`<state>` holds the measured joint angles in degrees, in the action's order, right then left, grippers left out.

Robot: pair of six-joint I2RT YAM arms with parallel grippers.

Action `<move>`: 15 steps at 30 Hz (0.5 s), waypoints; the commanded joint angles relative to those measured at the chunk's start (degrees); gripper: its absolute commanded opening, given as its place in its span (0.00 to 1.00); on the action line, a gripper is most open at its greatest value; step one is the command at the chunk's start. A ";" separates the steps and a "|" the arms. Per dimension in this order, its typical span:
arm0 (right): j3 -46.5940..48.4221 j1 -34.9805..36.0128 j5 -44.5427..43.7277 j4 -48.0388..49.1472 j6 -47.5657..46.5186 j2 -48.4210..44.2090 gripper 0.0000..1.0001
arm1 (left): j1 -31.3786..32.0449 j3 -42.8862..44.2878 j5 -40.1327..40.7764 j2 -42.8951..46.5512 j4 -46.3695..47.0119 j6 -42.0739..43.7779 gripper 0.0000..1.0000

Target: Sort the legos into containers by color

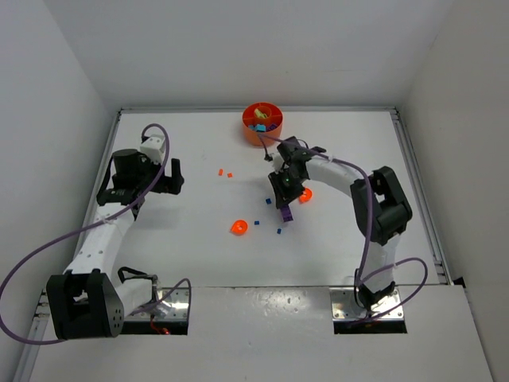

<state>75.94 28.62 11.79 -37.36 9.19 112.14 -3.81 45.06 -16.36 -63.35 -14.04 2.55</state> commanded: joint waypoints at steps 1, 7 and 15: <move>-1.31 -0.23 -1.67 10.50 -0.40 -7.97 0.00 | 0.39 0.73 -1.48 1.21 2.62 0.10 1.00; -9.67 -0.76 -9.06 33.53 -1.97 -16.24 0.00 | 0.39 -0.41 -2.62 2.44 4.20 0.09 1.00; -2.56 -2.42 -14.16 46.84 -6.55 -11.33 0.00 | 0.39 0.12 -4.29 0.69 6.04 -1.23 1.00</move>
<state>70.26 27.16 0.80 -2.63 5.10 99.22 -3.81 44.71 -18.59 -62.54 -11.03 2.22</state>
